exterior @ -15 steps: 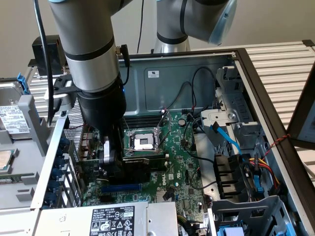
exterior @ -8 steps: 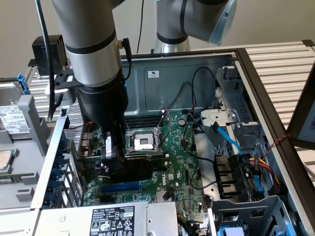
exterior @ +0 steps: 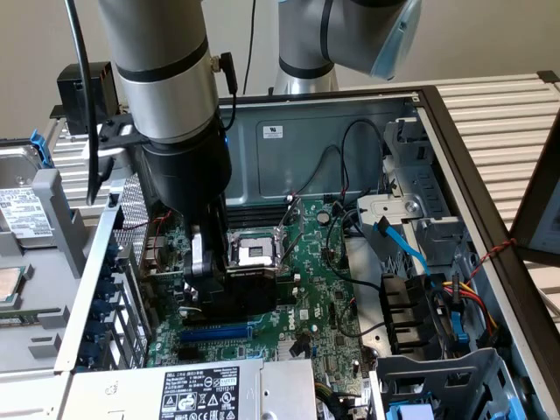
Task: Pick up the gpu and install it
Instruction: 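Insert the gpu into the slot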
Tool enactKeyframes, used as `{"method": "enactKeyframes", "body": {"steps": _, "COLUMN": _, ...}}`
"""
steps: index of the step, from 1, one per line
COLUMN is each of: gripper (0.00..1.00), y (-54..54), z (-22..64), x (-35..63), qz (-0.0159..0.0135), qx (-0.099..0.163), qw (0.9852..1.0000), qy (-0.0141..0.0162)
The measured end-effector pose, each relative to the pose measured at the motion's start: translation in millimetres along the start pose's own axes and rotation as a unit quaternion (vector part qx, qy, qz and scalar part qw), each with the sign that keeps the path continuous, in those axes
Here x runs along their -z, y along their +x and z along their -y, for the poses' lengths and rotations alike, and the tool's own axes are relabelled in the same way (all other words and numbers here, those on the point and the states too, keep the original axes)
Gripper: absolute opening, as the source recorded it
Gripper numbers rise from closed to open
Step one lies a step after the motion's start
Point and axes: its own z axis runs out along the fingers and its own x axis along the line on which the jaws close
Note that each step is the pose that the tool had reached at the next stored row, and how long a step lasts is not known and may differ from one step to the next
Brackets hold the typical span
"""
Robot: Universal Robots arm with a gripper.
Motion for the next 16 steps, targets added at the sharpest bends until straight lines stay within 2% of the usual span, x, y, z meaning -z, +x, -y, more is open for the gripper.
{"method": "enactKeyframes", "body": {"steps": 4, "gripper": 0.27, "y": 0.0, "z": -1.0, "x": 0.5, "qz": -0.0004, "qx": 0.0, "qw": 1.0, "qy": 0.0002}}
{"method": "enactKeyframes", "body": {"steps": 9, "gripper": 0.27, "y": -0.2, "z": -2.7, "x": 0.1, "qz": 0.0001, "qx": 0.0, "qw": 1.0, "qy": 0.0028}}
{"method": "enactKeyframes", "body": {"steps": 16, "gripper": 0.27, "y": -2.2, "z": -3.4, "x": -0.1, "qz": -0.0001, "qx": 0.0, "qw": 1.0, "qy": 0.0029}}
